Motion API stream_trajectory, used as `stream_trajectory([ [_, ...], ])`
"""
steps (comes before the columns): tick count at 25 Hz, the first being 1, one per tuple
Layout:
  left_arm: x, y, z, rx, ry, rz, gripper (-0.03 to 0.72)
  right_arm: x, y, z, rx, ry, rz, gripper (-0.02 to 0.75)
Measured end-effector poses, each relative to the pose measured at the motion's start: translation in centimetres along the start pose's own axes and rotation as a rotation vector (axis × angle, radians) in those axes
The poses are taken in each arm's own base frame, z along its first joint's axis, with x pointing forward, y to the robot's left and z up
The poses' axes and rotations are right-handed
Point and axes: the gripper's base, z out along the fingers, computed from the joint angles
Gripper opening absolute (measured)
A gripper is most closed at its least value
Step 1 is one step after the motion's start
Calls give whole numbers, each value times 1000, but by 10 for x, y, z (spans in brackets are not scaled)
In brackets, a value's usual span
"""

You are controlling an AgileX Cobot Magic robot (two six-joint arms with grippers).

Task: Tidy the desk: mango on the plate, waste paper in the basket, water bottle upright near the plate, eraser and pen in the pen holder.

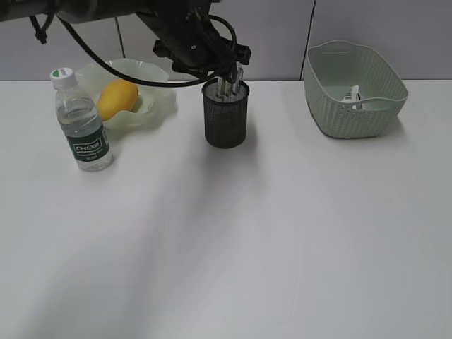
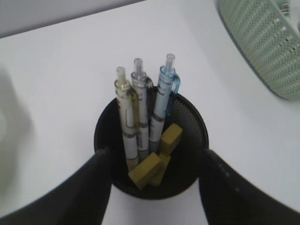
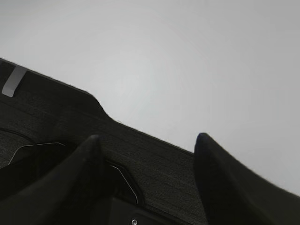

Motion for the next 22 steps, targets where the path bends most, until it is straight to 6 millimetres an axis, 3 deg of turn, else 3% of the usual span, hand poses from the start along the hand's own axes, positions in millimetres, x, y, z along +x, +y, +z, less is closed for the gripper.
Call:
stream_trajectory([
  [11, 2, 15, -92, -206, 276, 102, 431, 0, 0, 0, 0, -1, 0, 484],
  [19, -7, 9, -162, -149, 193, 135, 401, 0, 0, 0, 0, -1, 0, 481],
  [22, -1, 8, -191, -124, 164, 143, 400, 0, 0, 0, 0, 0, 0, 480],
])
